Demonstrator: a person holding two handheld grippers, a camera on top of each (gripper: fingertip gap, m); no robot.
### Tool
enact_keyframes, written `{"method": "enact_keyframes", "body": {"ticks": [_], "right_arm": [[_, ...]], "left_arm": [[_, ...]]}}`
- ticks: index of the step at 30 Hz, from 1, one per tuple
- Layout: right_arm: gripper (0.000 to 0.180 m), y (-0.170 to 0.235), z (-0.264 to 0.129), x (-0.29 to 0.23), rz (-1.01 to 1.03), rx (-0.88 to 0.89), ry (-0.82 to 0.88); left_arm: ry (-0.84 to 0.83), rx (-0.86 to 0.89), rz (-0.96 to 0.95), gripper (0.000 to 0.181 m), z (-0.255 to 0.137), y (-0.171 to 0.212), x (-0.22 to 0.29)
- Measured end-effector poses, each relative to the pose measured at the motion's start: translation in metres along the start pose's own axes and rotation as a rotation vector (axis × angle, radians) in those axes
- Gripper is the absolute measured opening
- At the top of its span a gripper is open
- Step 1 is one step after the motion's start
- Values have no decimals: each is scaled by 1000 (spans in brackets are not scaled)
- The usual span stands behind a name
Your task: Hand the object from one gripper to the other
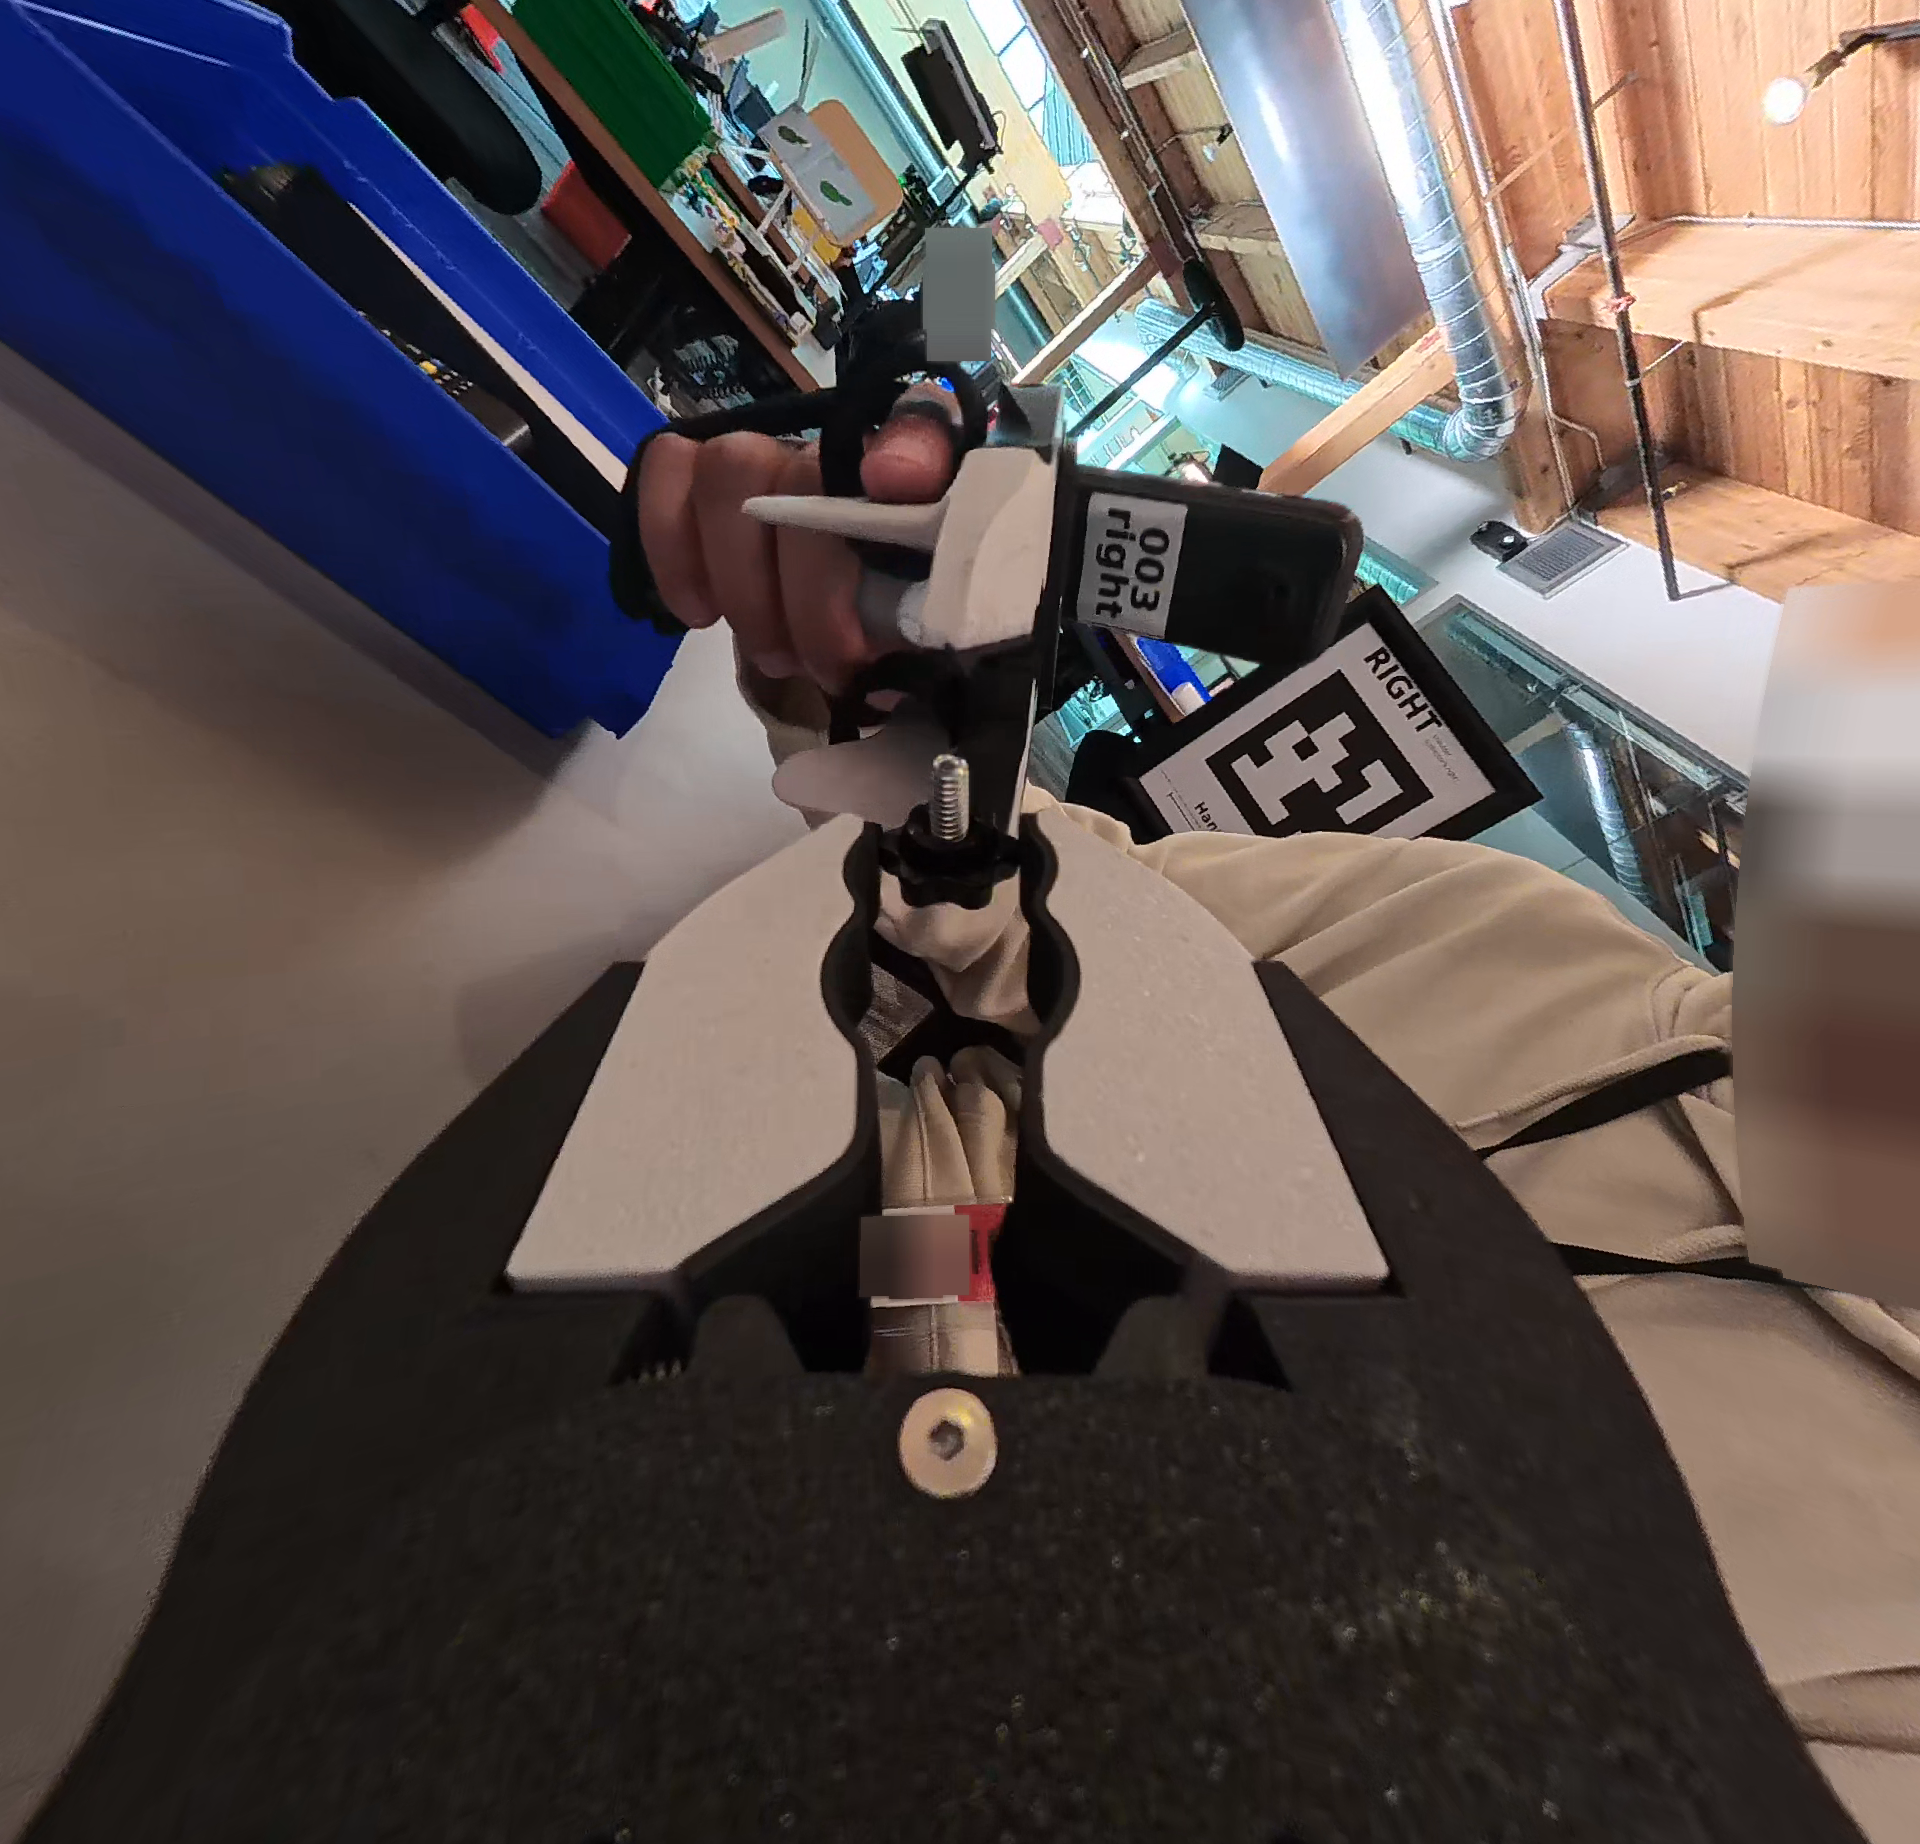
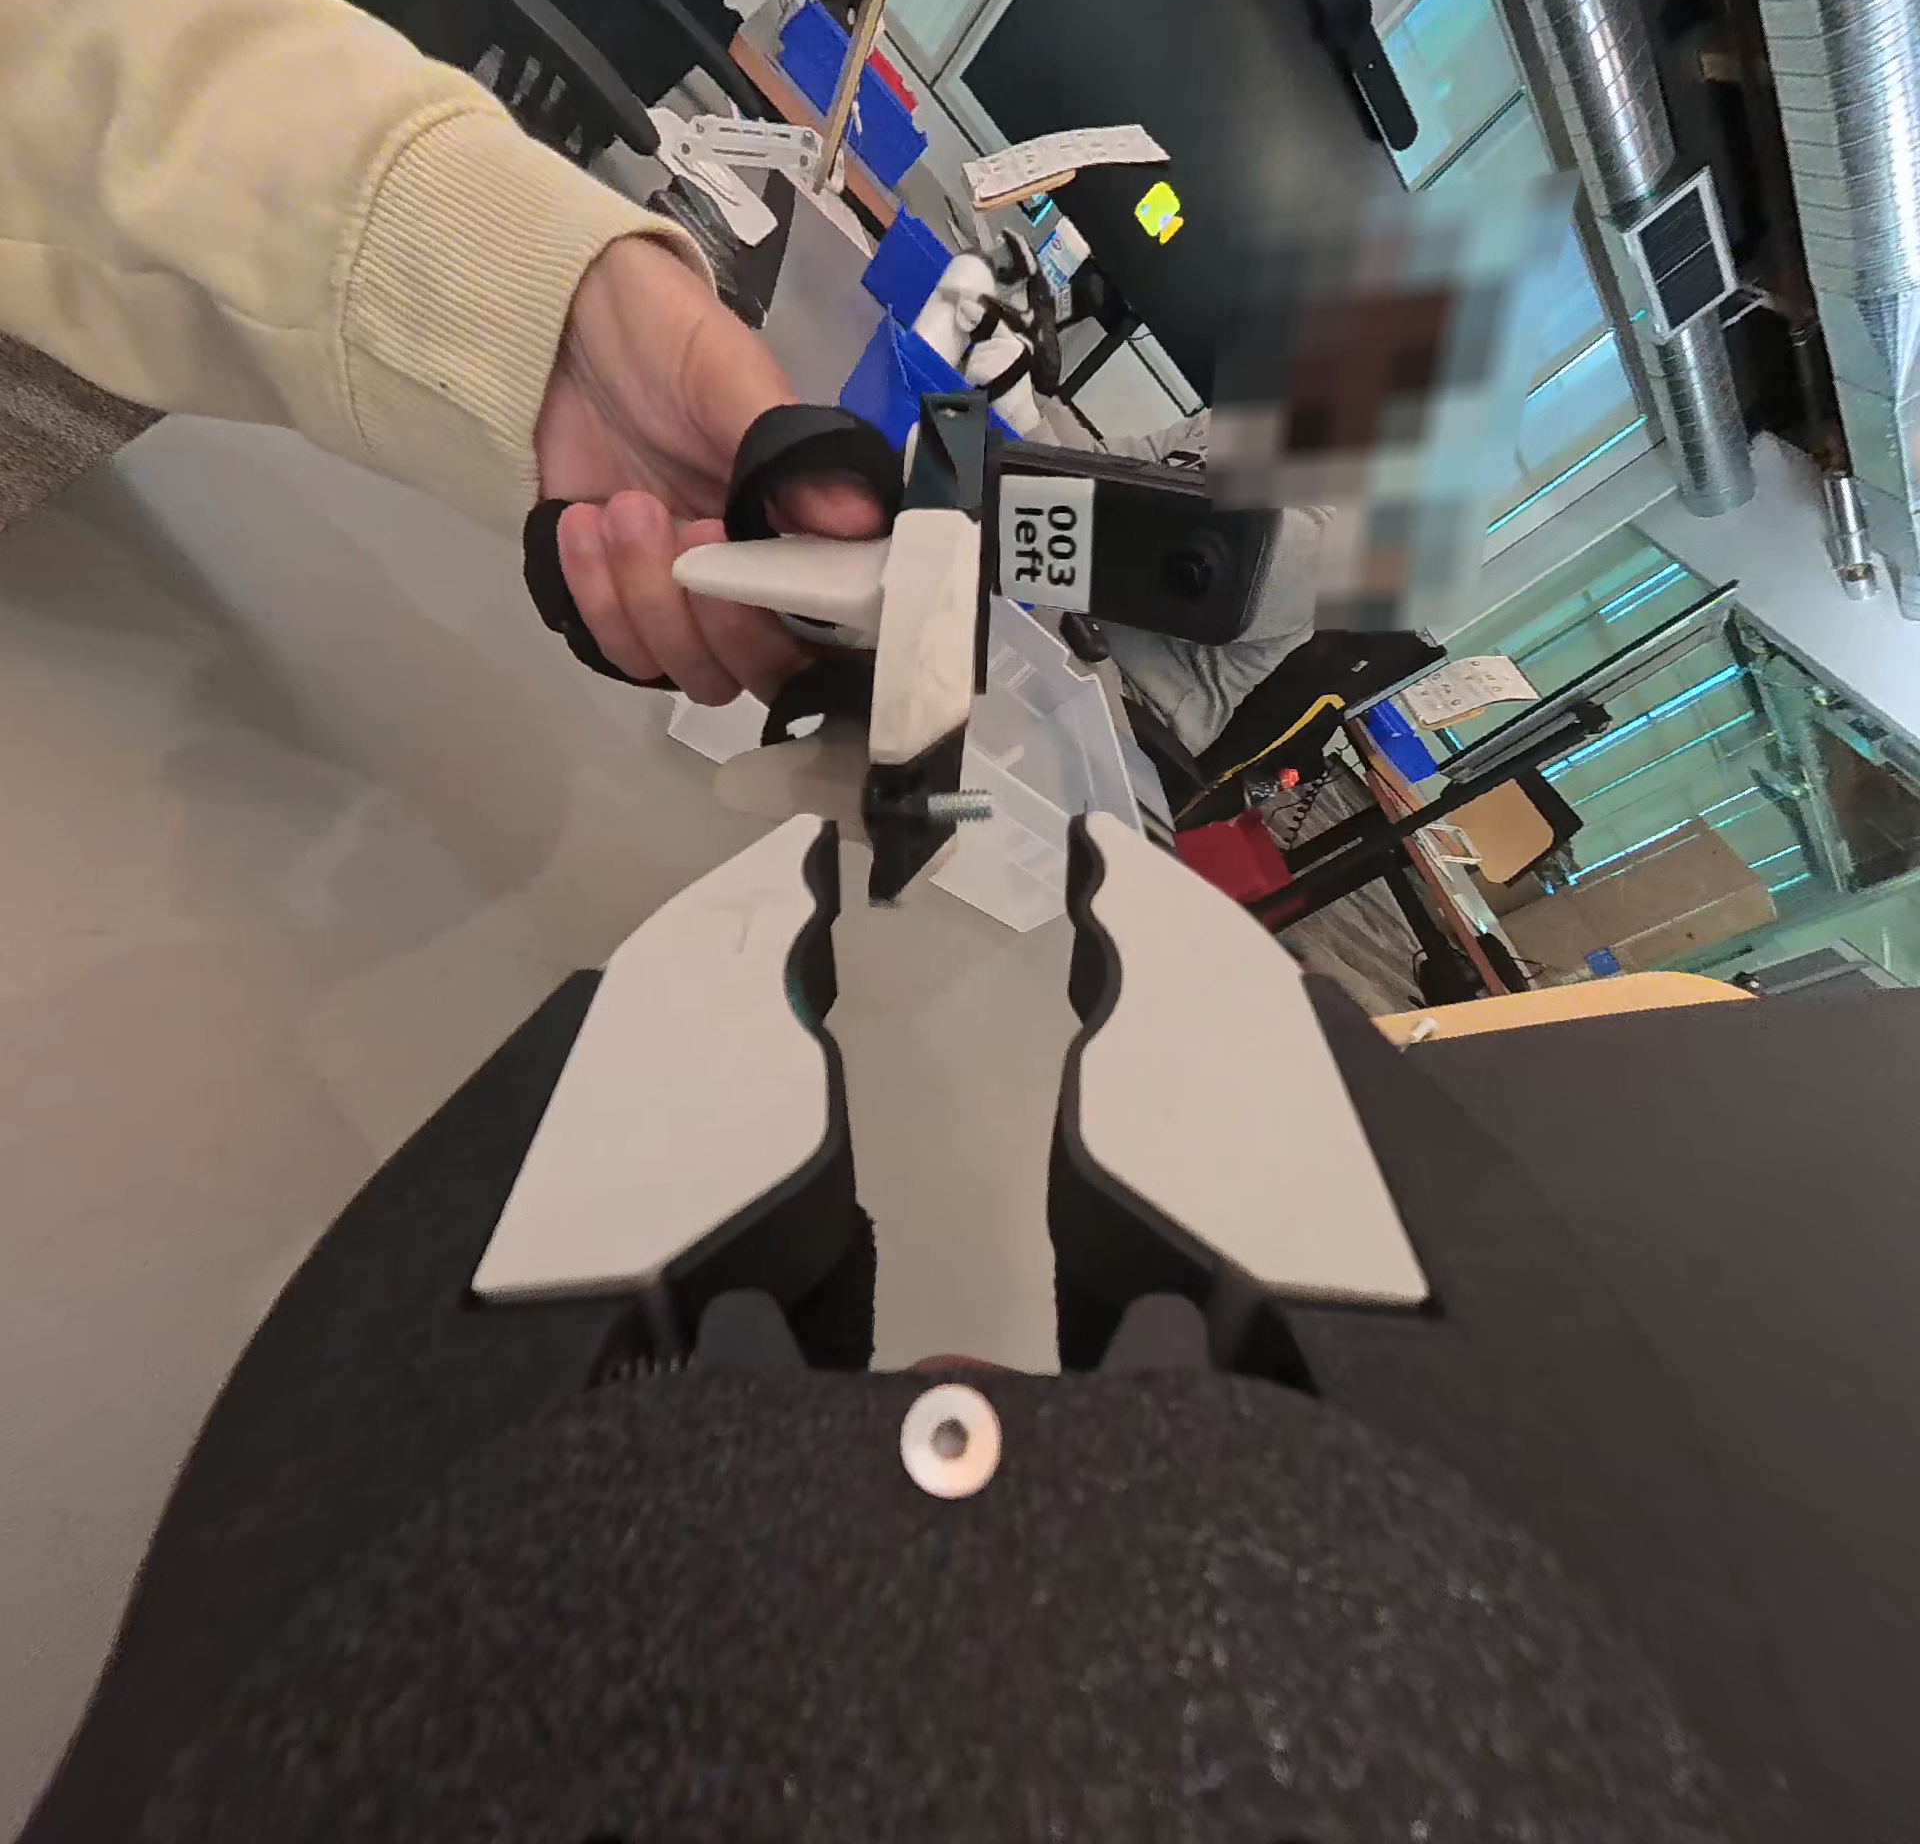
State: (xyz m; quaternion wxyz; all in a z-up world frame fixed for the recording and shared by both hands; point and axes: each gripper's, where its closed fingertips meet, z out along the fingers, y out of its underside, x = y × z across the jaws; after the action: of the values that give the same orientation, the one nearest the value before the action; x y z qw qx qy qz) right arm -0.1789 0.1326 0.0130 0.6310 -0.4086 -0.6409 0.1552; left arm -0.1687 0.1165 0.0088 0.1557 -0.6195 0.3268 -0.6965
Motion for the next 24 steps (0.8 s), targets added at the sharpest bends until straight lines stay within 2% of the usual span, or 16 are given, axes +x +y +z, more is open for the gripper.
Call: {"method": "enact_keyframes", "body": {"ticks": [1, 4, 5, 12, 13, 16, 18, 21, 24], "right_arm": [[42, 2, 0, 0, 2, -6, -2], [37, 2, 1, -5, 32, 10, -33], [26, 2, 2, -8, 39, 18, -49], [24, 3, 2, -10, 53, 25, -61], [24, 3, 2, -8, 47, 25, -52], [24, 8, -1, 0, 15, -12, -2], [24, 22, -3, 10, -55, -125, 70], [24, 49, -7, 19, -169, -382, 144], [24, 56, -6, 18, -274, -489, 170]], "left_arm": [[3, -2, -2, 25, 0, 0, 0], [27, -5, -6, 25, 3, 1, 1], [29, -13, -11, 25, 5, 3, 0], [13, -20, 1, 25, 5, 4, -2], [-20, -24, 23, 27, 2, 3, -3], [-237, -12, 80, 58, -13, -4, -18], [-394, 4, 84, 67, -26, -10, -26], [-615, 37, 93, 63, -40, -17, -31], [-720, 36, 126, 59, -33, -18, -27]]}}
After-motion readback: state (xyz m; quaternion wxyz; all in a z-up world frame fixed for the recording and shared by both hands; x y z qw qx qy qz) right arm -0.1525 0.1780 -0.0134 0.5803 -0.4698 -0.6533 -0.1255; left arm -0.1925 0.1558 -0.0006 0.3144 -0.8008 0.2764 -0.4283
